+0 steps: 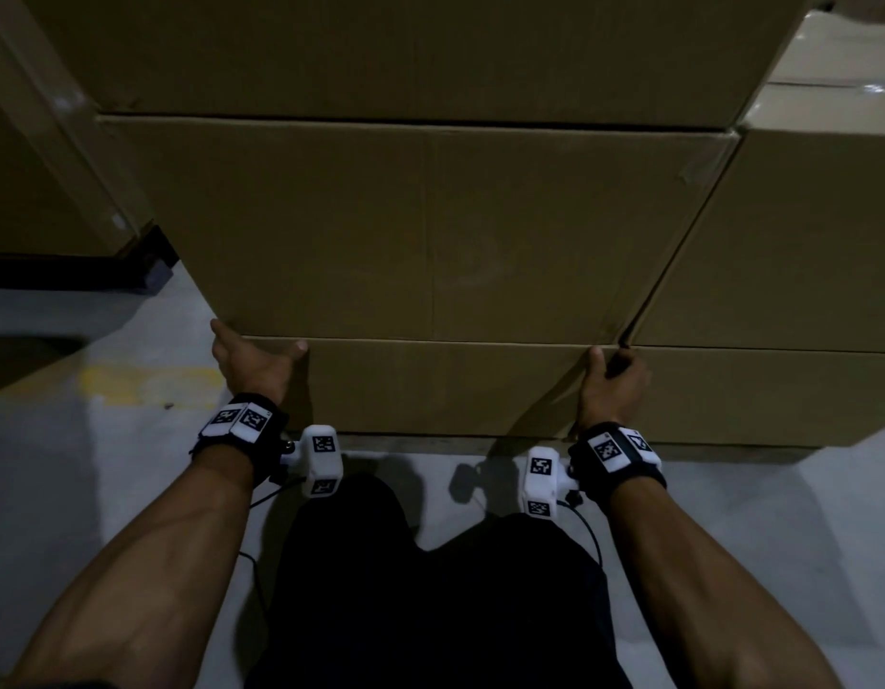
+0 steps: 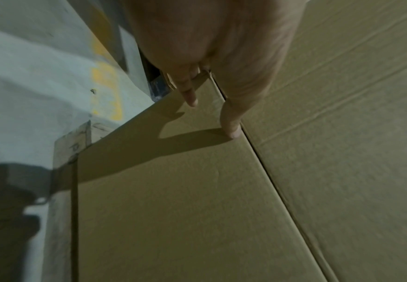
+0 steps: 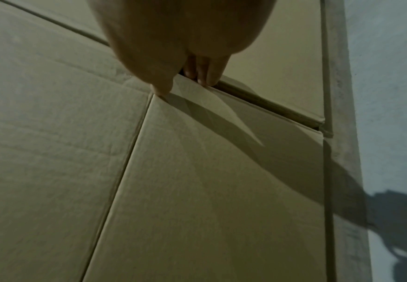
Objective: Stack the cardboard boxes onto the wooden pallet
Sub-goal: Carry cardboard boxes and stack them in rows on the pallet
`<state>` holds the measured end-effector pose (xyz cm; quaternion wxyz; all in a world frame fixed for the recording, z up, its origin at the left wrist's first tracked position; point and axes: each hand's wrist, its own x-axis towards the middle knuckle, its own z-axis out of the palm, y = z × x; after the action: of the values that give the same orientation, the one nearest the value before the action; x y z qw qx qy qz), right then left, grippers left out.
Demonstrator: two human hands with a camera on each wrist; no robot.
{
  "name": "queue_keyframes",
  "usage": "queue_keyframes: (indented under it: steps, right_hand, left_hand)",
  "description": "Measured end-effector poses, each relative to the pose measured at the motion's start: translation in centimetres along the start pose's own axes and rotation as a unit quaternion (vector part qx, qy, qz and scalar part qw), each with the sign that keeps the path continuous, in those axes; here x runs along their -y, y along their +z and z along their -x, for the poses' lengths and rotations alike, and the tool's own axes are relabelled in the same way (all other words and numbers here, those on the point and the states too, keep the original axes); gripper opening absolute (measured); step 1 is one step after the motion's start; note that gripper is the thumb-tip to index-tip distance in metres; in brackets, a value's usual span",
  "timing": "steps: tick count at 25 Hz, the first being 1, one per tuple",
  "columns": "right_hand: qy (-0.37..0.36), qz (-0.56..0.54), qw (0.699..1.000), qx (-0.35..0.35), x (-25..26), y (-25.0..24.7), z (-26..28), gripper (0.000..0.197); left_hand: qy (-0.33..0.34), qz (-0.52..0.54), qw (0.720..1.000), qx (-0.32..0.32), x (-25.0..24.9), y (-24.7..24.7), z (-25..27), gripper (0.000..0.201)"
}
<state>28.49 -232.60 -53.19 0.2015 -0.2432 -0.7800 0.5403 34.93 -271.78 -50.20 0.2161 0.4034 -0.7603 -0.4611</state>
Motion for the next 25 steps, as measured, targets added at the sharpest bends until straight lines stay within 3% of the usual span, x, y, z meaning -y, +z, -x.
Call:
queue_keyframes:
  steps: [16,25]
  right_hand:
    - [-0.033,-0.049,0.998,-0.026,-1.0,0.8,-1.0,0.036]
    - [0.001,-0.045,0.998,-0.035,-0.7,1.3,-1.2,0.034]
  left_hand:
    - [0.005,0.002,1.000,-0.003,0.0,0.6,0.4,0.114]
    - [0.015,0.058,0.998,0.005,0.2,1.3,1.0,0.119]
